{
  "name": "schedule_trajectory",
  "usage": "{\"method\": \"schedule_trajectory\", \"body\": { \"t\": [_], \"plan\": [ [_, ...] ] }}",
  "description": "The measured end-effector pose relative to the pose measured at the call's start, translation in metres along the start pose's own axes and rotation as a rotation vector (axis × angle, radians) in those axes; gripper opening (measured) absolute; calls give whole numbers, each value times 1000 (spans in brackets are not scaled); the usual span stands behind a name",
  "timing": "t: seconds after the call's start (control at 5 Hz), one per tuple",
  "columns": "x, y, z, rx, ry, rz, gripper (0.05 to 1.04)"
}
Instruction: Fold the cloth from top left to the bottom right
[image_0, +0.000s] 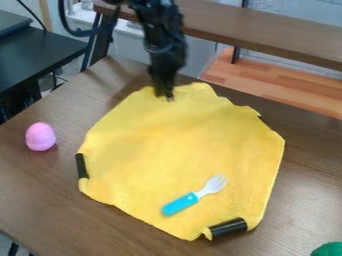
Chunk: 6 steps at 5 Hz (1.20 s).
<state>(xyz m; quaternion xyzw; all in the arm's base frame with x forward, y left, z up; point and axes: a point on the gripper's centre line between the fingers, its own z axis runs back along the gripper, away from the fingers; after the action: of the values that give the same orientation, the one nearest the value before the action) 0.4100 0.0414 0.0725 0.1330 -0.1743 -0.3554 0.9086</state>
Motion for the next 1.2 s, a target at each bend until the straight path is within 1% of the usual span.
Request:
{"method": "schedule_trajectory", "body": {
  "t": [0.2,0.4,0.6,0.8,1.0,1.2],
  "plan": [
    [5,-61,10,20,66,-125,50],
    [0,-116,24,38,93,-213,50],
    [4,-149,46,46,66,-247,50],
    [5,-170,60,40,49,-263,71],
    [6,-185,67,40,74,-247,215],
    [-2,-203,60,3,151,-216,451]
  ]
}}
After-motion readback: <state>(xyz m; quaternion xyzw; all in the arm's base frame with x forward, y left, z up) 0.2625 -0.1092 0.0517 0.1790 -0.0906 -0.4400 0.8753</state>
